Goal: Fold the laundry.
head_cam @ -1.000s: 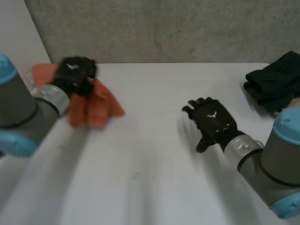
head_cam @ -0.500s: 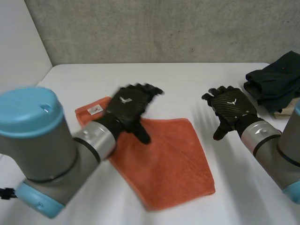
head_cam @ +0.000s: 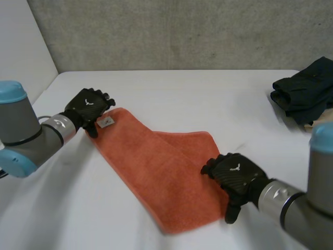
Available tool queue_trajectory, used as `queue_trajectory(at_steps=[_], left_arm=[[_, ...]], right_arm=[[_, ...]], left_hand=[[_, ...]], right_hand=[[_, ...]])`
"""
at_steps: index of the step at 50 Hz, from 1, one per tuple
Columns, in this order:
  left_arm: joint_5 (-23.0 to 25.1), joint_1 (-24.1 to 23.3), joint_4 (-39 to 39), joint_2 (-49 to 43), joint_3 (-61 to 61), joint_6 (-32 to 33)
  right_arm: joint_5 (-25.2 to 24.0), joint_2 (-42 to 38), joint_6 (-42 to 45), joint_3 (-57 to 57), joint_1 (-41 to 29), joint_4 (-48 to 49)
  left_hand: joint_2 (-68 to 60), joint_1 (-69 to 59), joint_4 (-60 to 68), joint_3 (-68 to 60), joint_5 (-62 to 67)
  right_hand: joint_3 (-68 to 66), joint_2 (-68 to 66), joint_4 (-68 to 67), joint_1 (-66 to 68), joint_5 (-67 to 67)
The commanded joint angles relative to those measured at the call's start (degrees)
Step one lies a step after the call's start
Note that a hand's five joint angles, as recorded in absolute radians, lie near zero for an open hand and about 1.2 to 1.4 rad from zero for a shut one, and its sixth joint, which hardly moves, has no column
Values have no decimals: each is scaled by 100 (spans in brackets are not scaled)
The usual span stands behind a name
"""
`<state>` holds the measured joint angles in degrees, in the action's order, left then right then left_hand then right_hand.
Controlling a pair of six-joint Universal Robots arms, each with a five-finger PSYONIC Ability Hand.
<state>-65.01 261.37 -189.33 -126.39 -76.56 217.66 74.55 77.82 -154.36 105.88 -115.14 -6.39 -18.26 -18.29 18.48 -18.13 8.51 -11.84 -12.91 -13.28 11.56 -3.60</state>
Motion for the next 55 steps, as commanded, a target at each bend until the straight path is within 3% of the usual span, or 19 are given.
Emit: queue_trajectory(at_steps=[1,9,13,14,17,25,34,42,44,48,52,55], left_arm=[[14,72,177,-843,1029,-31],[-12,90,195,-1291,1574,4],[-12,90,195,-1520,1750,22],[-12,90,204,-1590,1794,31],[-12,90,230,-1626,1829,57],[-12,90,423,-1608,1829,57],[-30,90,388,-1714,1899,66],[-30,72,397,-1907,2093,75],[-30,72,397,-1942,2119,83],[-47,54,397,-1995,2216,92],[-397,-25,388,-1943,2146,180],[-1021,-165,380,-1697,1944,504]], right_arm=[[543,-74,-59,495,-509,955],[833,-347,-7,601,-817,1421],[834,-461,20,583,-809,1562],[834,-479,29,583,-791,1649],[834,-487,38,574,-756,1790],[842,-470,64,531,-721,2133],[842,-461,424,478,-721,2089],[842,-470,442,487,-729,2080],[842,-479,451,487,-721,2080],[851,-470,451,469,-721,2080],[851,-461,451,355,-624,2072],[842,-400,459,145,-326,2054]], left_hand=[[-457,-453,435,-470,431],[-912,-908,889,-924,886],[-912,-908,889,-924,886],[-912,-908,889,-924,886],[-878,-874,856,-891,852],[-1045,-1042,1023,-1058,1019],[-2659,-2655,2636,-2672,2633],[-3249,-3245,3226,-3262,3223],[-3718,-3714,3695,-3731,3692],[-6168,-6164,6146,-6181,6142],[-6174,-6171,6152,-6187,6149],[-6174,-6171,6152,-6187,6149]], right_hand=[[8,115,152,20,184],[-748,-640,-604,775,-572],[-2846,-2738,-2702,2873,-2669],[-4601,-4493,-4457,4628,-4424],[-6811,-6704,-6667,6839,-6635],[-6816,-6709,-6672,6844,-6640],[-6816,-6709,-6672,6844,-6640],[-6816,-6709,-6672,6844,-6640],[-6816,-6709,-6672,6844,-6640],[-6816,-6709,-6672,6844,-6640],[-6816,-6709,-6672,6844,-6640],[-6816,-6709,-6672,6844,-6640]])
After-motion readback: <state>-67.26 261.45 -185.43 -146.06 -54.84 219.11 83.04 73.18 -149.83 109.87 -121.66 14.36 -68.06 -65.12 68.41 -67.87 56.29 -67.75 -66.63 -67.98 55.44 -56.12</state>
